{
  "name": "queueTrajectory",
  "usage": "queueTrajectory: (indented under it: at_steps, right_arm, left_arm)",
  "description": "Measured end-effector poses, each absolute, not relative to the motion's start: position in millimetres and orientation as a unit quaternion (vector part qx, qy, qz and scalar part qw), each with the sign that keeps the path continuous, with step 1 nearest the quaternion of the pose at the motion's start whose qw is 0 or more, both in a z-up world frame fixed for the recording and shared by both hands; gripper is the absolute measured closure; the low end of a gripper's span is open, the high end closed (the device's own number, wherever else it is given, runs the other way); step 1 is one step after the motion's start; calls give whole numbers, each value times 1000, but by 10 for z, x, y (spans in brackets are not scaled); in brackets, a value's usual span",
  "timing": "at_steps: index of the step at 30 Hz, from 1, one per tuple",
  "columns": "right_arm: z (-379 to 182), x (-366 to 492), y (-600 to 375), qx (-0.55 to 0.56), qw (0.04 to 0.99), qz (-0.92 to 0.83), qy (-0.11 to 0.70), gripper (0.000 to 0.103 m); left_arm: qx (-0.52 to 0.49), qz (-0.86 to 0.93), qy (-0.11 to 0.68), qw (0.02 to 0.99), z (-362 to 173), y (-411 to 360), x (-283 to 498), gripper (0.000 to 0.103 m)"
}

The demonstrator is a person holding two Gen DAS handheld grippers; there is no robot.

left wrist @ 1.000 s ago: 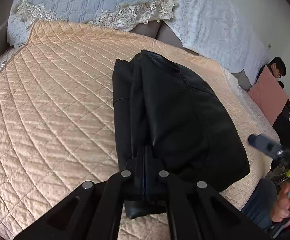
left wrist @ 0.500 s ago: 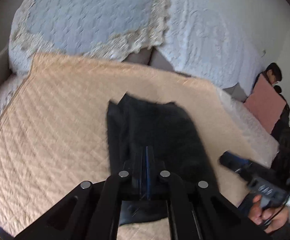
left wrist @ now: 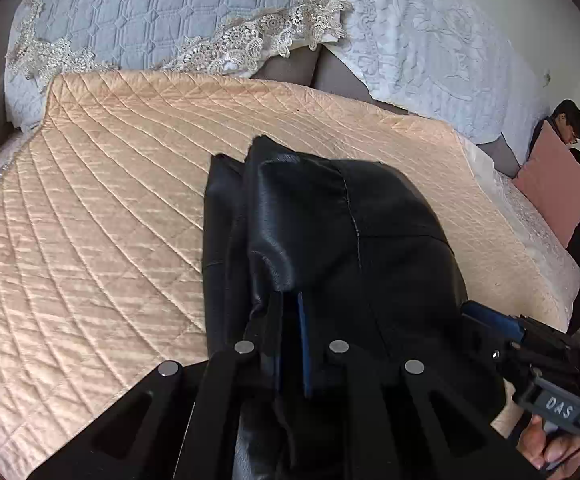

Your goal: Fold large clothes

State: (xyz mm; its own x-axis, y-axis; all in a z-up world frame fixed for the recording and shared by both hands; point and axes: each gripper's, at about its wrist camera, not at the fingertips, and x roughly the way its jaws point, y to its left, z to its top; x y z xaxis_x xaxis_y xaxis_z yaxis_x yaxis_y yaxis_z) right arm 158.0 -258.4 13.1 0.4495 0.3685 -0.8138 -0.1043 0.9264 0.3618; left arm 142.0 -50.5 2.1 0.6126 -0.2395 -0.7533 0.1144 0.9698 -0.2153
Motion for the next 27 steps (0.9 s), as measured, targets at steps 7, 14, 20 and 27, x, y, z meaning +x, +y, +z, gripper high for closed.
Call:
queueTrajectory:
  at_steps: [7,14,20,27]
  right_arm:
    - [301,2006,-2813,131,864,100,476,65]
    - [-60,2451,-2727,147,849,93,498,65]
    - [-409,2515,-2663,145,839,86,518,65]
    - [-489,2583,-2655,142,835,80,526,64]
  left_arm:
    - [-94,-111,388,910,625,-755,1722,92]
    - [-103,-62,444,888,-132,-630,2470,95]
    - [-141,-70,422,893,-290,-500,2396,98]
    - [-146,-74,432,887,-371,-504,2484,98]
